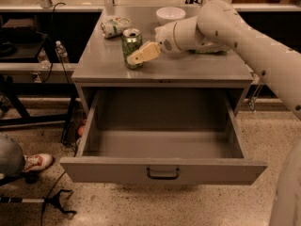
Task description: Place green can into top drawer
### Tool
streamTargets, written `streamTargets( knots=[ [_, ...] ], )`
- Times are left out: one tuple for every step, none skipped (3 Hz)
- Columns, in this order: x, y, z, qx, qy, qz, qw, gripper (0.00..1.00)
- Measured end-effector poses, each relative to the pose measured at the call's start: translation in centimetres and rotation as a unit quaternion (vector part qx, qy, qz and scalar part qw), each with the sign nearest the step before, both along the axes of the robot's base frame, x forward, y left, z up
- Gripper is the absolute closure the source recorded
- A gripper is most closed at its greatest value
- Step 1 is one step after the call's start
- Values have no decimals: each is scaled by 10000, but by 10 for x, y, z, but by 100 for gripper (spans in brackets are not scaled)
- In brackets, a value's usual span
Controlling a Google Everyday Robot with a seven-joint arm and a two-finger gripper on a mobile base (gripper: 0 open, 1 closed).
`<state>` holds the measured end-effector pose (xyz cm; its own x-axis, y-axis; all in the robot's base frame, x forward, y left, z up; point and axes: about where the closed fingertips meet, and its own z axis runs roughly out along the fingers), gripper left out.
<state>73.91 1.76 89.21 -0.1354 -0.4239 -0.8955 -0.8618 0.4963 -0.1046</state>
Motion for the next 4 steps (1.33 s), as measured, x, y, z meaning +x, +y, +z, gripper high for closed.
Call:
streamTargets(
  knots=[
    [9, 15, 0, 91, -38, 31, 9999, 3],
    [12, 22, 0, 137, -54, 48, 9999, 25],
    [11, 24, 2, 252, -41, 67, 9997, 56],
    [7, 17, 4, 506, 56, 135, 9986, 81]
  ],
)
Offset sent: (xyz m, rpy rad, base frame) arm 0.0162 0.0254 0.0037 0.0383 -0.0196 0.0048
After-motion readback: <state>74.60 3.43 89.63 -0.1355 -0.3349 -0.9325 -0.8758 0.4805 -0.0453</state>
